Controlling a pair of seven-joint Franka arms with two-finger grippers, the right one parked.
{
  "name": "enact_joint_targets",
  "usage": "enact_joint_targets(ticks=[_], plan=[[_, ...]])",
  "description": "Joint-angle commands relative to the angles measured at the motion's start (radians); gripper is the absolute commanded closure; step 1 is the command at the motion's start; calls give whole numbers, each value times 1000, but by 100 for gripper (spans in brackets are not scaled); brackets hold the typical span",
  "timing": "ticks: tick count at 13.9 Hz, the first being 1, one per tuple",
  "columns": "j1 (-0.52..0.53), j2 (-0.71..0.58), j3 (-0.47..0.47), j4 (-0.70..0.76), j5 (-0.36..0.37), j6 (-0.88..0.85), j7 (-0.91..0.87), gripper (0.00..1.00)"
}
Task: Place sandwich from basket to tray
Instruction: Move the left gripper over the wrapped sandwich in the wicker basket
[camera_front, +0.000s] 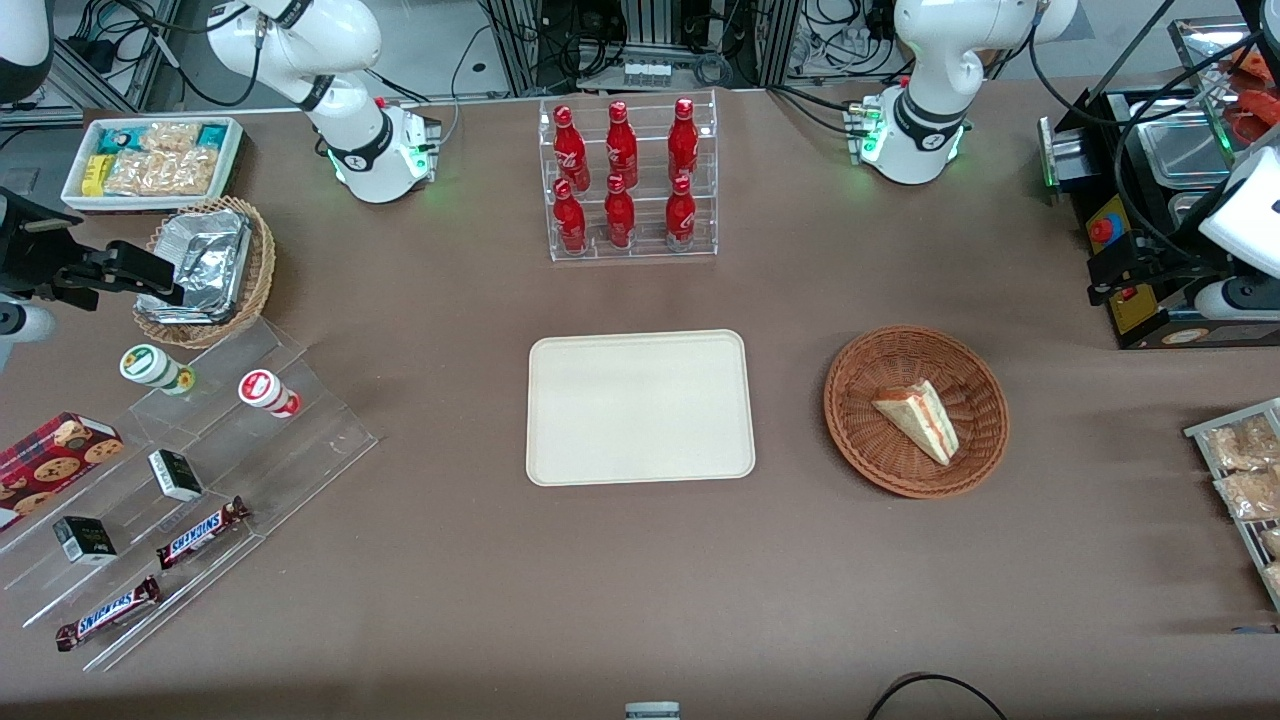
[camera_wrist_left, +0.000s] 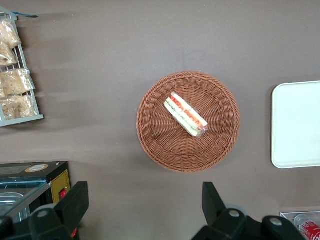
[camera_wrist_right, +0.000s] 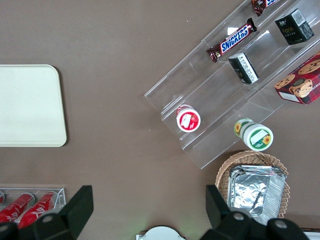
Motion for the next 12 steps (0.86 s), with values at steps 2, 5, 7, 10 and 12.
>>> enact_joint_targets(ticks=[2, 5, 7, 10, 12], plan=[[-5, -8, 1, 16, 2, -28, 4, 0], [-5, -3, -3, 7, 4, -28, -6, 0], [-6, 1, -7, -29, 4, -14, -7, 0], [-8, -8, -39, -147, 5, 97, -88, 0], [-8, -28, -68, -279, 7, 253, -226, 0]])
